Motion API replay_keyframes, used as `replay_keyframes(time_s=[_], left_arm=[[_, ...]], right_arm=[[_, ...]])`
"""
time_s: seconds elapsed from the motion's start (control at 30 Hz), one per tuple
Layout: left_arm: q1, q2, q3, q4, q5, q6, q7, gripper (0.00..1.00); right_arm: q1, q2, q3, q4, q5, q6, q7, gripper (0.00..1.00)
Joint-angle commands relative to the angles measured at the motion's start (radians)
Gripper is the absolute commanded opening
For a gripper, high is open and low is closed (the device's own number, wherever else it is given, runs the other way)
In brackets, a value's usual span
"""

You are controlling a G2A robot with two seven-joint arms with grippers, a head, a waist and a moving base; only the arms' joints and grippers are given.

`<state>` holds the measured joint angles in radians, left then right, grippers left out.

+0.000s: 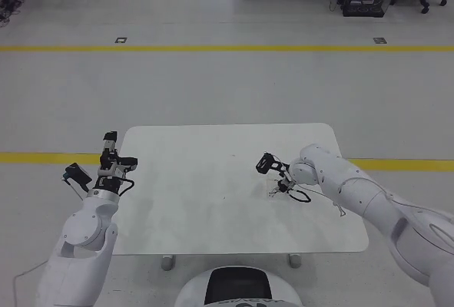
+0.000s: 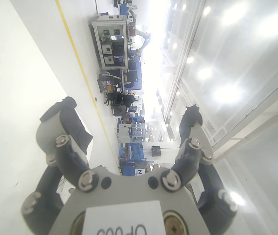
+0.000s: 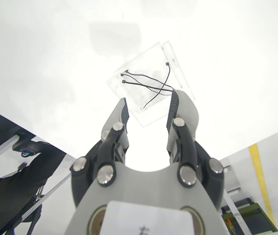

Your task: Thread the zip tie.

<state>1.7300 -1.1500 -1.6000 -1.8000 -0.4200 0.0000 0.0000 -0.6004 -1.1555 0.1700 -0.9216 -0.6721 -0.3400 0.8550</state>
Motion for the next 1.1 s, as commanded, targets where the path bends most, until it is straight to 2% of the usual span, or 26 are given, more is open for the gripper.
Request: replay_keyframes(time_s=[0.0,0.53,0.63,0.7,0.77,0.9,1.07], left_arm=[[0.000,0.000,0.000,0.000,0.000,0.000,0.000,1.00],[0.000,0.000,0.000,0.000,0.000,0.000,0.000,1.00],[0.000,0.000,0.000,0.000,0.000,0.000,0.000,1.00],[0.000,0.000,0.000,0.000,0.000,0.000,0.000,1.00],[0.000,0.000,0.000,0.000,0.000,0.000,0.000,1.00],[0.000,0.000,0.000,0.000,0.000,0.000,0.000,1.00],[0.000,0.000,0.000,0.000,0.000,0.000,0.000,1.00]], right_arm=[[-0.002,-0.005,0.000,0.005,-0.003,0.000,-0.001,0.36],[-0.021,-0.066,0.000,0.109,-0.033,0.000,-0.050,0.21],[-0.024,-0.081,0.000,0.134,-0.032,0.000,-0.052,0.20],[-0.023,-0.089,0.000,0.153,-0.021,0.000,-0.060,0.24],[-0.024,-0.097,0.000,0.169,-0.022,0.000,-0.068,0.24],[-0.024,-0.113,0.000,0.196,-0.022,0.000,-0.073,0.20],[-0.022,-0.134,0.000,0.232,-0.026,0.000,-0.070,0.20]])
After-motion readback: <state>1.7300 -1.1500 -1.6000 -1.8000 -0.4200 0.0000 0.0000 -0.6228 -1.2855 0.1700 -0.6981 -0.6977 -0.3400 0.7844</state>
